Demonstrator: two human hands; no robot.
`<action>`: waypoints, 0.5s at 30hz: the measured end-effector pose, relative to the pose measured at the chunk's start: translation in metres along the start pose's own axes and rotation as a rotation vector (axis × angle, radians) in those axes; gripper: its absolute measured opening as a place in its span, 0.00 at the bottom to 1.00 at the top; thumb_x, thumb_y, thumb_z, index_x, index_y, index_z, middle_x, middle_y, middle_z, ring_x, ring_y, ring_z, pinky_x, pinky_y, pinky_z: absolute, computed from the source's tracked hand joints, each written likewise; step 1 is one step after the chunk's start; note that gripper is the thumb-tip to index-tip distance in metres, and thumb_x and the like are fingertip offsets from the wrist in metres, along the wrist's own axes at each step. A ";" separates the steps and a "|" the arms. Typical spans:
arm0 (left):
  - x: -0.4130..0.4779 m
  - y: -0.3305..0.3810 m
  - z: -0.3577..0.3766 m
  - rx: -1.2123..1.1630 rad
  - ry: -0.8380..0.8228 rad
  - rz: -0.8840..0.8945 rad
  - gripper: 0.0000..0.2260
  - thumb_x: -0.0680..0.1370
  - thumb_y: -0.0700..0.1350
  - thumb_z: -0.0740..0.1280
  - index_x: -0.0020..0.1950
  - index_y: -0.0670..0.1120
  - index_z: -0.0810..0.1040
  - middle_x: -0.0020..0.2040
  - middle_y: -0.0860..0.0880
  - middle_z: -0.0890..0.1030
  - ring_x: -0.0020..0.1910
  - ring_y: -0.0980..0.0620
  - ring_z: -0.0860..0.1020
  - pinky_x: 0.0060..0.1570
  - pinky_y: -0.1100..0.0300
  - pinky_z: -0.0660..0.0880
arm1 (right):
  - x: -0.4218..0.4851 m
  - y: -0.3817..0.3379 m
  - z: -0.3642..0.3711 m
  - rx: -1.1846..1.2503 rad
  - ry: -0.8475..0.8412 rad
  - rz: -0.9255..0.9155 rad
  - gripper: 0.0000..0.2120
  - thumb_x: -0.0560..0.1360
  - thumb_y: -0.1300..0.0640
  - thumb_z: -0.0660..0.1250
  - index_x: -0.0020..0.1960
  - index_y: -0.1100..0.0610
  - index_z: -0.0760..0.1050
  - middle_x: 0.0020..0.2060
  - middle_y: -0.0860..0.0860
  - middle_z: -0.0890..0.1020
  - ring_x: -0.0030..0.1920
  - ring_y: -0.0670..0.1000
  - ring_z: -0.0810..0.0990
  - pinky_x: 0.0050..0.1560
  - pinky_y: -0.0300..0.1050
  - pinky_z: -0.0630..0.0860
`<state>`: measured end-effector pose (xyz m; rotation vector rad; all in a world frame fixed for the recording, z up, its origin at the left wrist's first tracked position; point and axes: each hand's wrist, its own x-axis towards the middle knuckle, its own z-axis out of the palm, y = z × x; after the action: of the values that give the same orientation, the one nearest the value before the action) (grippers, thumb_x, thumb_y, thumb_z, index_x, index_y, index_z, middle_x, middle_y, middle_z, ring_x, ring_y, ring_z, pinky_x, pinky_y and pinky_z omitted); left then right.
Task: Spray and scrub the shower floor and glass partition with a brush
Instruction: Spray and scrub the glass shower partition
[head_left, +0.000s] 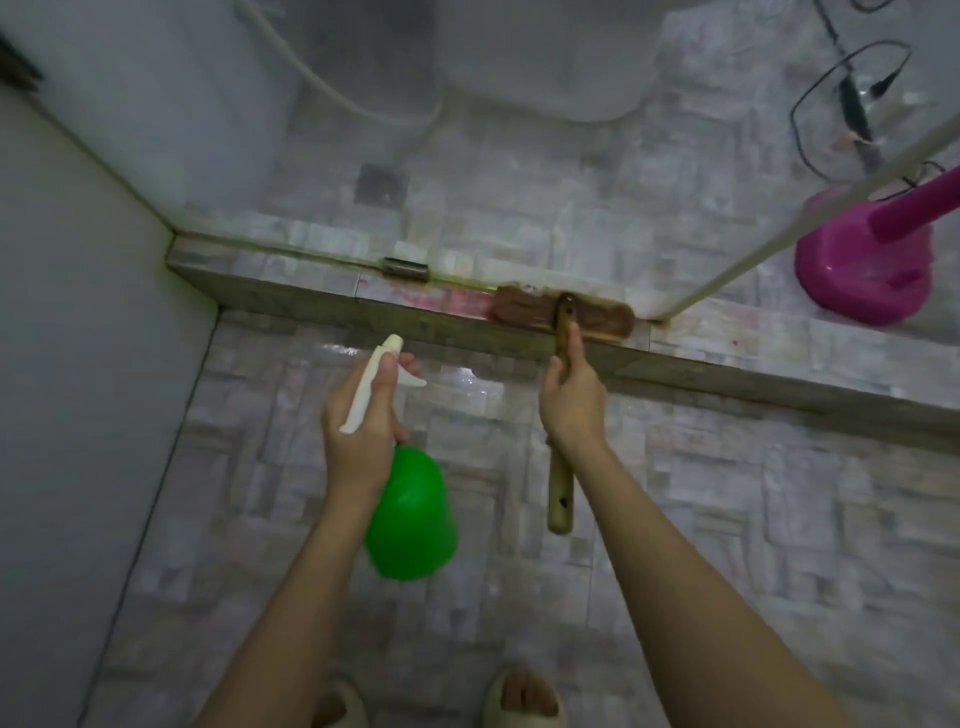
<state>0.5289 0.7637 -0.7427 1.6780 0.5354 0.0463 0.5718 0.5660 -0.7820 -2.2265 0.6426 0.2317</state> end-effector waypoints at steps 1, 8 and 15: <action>-0.011 0.013 0.002 0.005 0.007 -0.023 0.15 0.86 0.48 0.60 0.52 0.43 0.84 0.39 0.48 0.82 0.22 0.59 0.72 0.25 0.68 0.69 | 0.000 -0.011 -0.005 0.019 -0.047 0.047 0.24 0.82 0.55 0.54 0.77 0.45 0.55 0.30 0.51 0.76 0.27 0.50 0.72 0.32 0.48 0.75; -0.091 0.132 -0.031 0.045 0.028 -0.029 0.09 0.85 0.50 0.61 0.54 0.59 0.80 0.37 0.50 0.81 0.28 0.59 0.75 0.31 0.67 0.73 | -0.050 -0.072 -0.121 0.145 -0.325 0.280 0.25 0.82 0.58 0.55 0.77 0.48 0.56 0.29 0.53 0.73 0.24 0.51 0.69 0.25 0.42 0.70; -0.179 0.296 -0.095 0.086 0.115 -0.083 0.19 0.78 0.62 0.59 0.62 0.55 0.81 0.46 0.51 0.82 0.41 0.53 0.78 0.42 0.61 0.74 | -0.174 -0.193 -0.232 0.239 -0.412 0.382 0.27 0.80 0.61 0.55 0.78 0.49 0.55 0.34 0.53 0.75 0.27 0.51 0.71 0.29 0.44 0.71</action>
<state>0.4331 0.7612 -0.3968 1.7427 0.7017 0.0596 0.5132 0.5671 -0.4389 -1.7420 0.8107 0.7443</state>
